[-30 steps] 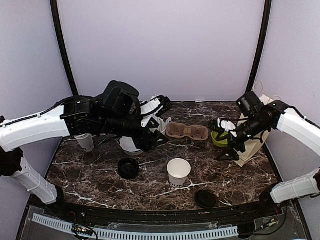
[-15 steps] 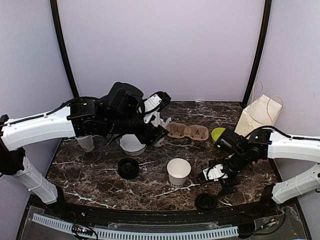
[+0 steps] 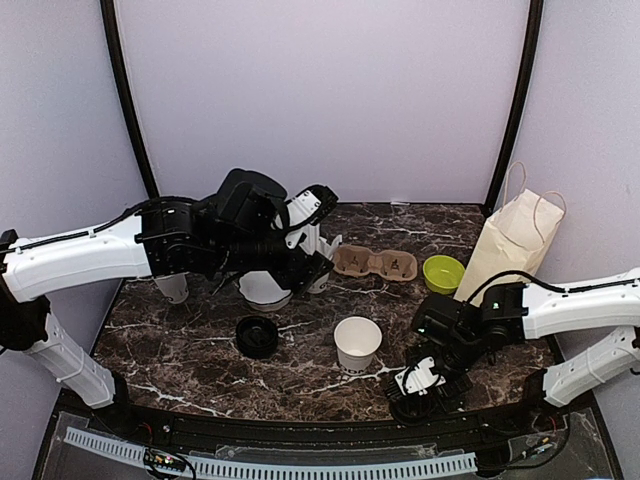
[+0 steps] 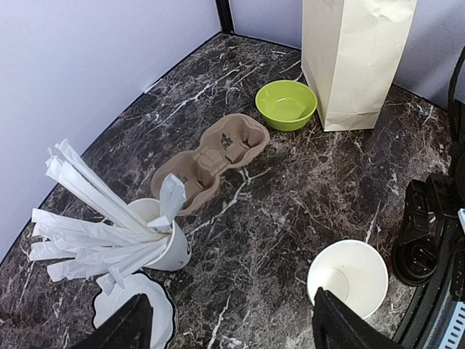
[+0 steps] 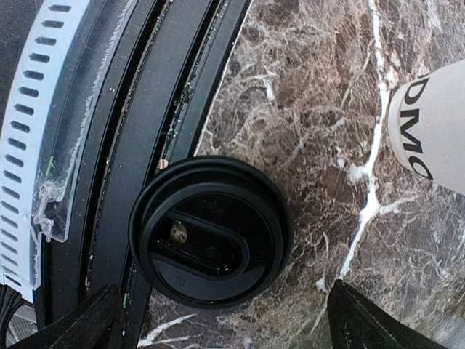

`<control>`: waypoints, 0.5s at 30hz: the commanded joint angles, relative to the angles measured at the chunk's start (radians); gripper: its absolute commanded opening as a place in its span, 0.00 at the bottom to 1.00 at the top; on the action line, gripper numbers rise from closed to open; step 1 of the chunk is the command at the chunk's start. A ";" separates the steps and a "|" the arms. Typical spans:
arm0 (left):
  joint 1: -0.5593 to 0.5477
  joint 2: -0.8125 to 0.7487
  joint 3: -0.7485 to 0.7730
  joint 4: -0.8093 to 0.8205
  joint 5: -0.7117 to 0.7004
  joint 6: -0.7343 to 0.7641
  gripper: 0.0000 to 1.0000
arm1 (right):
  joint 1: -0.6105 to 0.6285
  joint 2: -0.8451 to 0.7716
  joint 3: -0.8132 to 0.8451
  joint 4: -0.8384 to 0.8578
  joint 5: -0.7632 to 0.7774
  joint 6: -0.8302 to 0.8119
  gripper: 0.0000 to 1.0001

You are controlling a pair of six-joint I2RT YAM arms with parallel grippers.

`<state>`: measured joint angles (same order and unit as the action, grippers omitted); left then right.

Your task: Pack the takeout coffee

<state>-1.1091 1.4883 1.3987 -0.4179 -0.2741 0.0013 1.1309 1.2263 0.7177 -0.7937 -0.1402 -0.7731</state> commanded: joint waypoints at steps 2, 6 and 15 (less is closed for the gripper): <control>-0.001 -0.059 -0.030 0.000 -0.012 -0.032 0.78 | 0.032 0.055 -0.011 0.069 -0.004 0.017 0.98; 0.000 -0.071 -0.045 0.002 -0.019 -0.034 0.78 | 0.046 0.087 -0.016 0.080 0.006 0.014 0.99; 0.000 -0.066 -0.053 0.001 -0.026 -0.023 0.79 | 0.066 0.112 -0.028 0.092 0.019 0.016 0.91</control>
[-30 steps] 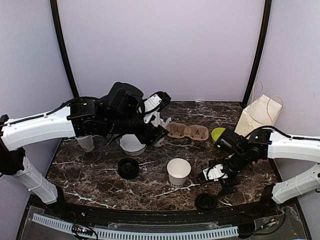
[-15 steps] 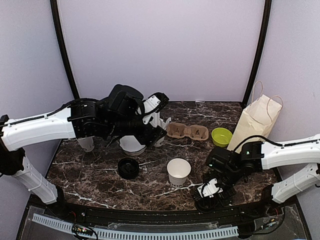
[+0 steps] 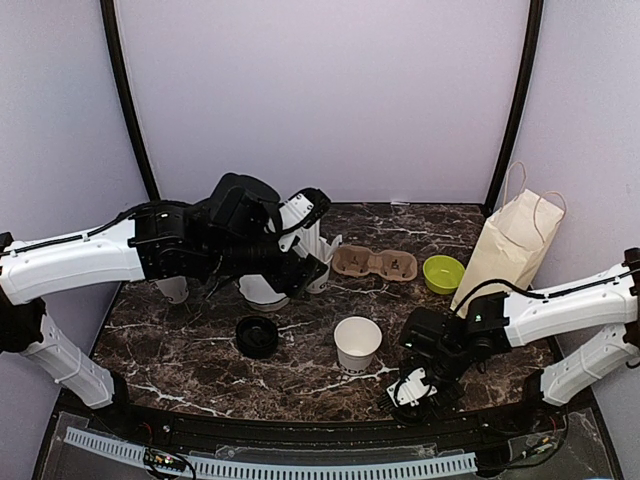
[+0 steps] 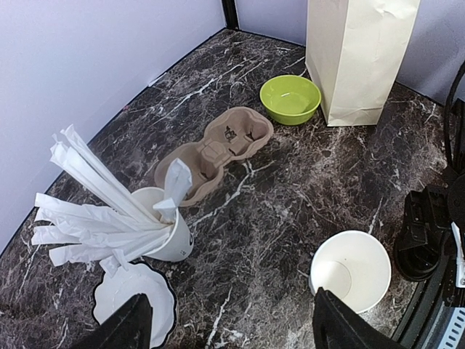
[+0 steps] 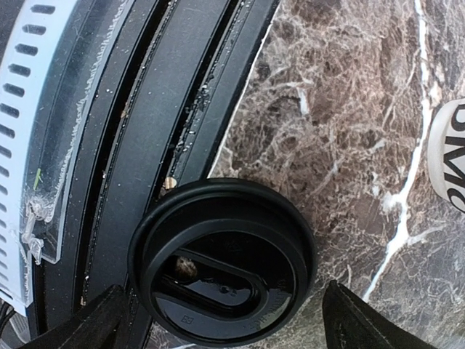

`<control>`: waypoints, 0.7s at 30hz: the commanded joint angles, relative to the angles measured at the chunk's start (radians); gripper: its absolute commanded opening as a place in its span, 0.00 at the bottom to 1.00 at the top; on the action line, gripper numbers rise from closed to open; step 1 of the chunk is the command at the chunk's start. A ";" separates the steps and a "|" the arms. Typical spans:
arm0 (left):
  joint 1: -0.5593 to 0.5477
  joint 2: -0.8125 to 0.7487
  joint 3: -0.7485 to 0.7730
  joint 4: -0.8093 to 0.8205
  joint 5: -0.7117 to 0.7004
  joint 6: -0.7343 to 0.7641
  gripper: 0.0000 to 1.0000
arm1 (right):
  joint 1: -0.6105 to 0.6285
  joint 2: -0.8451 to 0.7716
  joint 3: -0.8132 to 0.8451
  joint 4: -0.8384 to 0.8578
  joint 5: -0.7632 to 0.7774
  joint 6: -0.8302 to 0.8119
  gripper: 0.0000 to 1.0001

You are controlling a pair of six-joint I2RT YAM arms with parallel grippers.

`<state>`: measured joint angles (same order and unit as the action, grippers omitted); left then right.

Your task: Pack the takeout coffee

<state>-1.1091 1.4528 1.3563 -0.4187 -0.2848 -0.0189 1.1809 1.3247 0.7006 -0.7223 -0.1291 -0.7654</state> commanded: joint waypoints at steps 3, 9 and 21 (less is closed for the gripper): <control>0.000 -0.021 -0.011 -0.001 -0.013 -0.001 0.79 | 0.024 0.017 -0.010 0.021 0.007 0.011 0.90; 0.000 -0.011 -0.011 -0.003 -0.007 -0.001 0.79 | 0.031 0.023 -0.021 0.035 0.011 0.014 0.90; 0.000 -0.006 -0.015 -0.008 -0.006 -0.001 0.79 | 0.034 0.034 -0.008 0.028 0.016 0.034 0.76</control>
<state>-1.1091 1.4528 1.3540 -0.4187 -0.2890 -0.0185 1.2045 1.3628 0.6880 -0.6872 -0.1188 -0.7456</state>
